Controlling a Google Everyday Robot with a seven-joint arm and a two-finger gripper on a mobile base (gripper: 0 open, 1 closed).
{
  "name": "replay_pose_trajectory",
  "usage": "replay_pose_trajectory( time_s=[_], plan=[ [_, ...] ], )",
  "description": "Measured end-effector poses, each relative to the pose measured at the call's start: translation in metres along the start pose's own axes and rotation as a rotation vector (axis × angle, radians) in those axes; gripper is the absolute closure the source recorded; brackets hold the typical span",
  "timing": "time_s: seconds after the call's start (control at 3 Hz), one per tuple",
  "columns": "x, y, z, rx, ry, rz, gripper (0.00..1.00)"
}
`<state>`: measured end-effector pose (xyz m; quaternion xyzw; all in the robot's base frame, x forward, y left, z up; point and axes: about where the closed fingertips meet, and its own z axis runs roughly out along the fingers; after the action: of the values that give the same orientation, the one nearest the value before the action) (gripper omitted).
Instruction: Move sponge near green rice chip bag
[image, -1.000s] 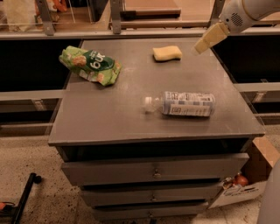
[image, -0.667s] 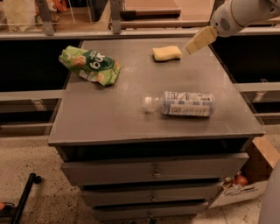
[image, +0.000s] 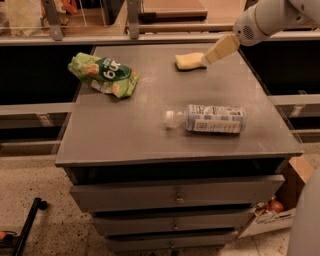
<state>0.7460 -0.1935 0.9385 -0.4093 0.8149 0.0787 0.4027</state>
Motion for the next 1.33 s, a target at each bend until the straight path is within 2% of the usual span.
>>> replay_pose_trajectory(
  time_s=[0.33, 1.0, 1.33],
  plan=[
    [-0.004, -0.005, 0.030, -0.001, -0.033, 0.022, 0.00],
    [0.000, -0.019, 0.078, 0.067, -0.088, 0.102, 0.00],
    [0.007, -0.025, 0.098, 0.101, -0.095, 0.132, 0.00]
  ],
)
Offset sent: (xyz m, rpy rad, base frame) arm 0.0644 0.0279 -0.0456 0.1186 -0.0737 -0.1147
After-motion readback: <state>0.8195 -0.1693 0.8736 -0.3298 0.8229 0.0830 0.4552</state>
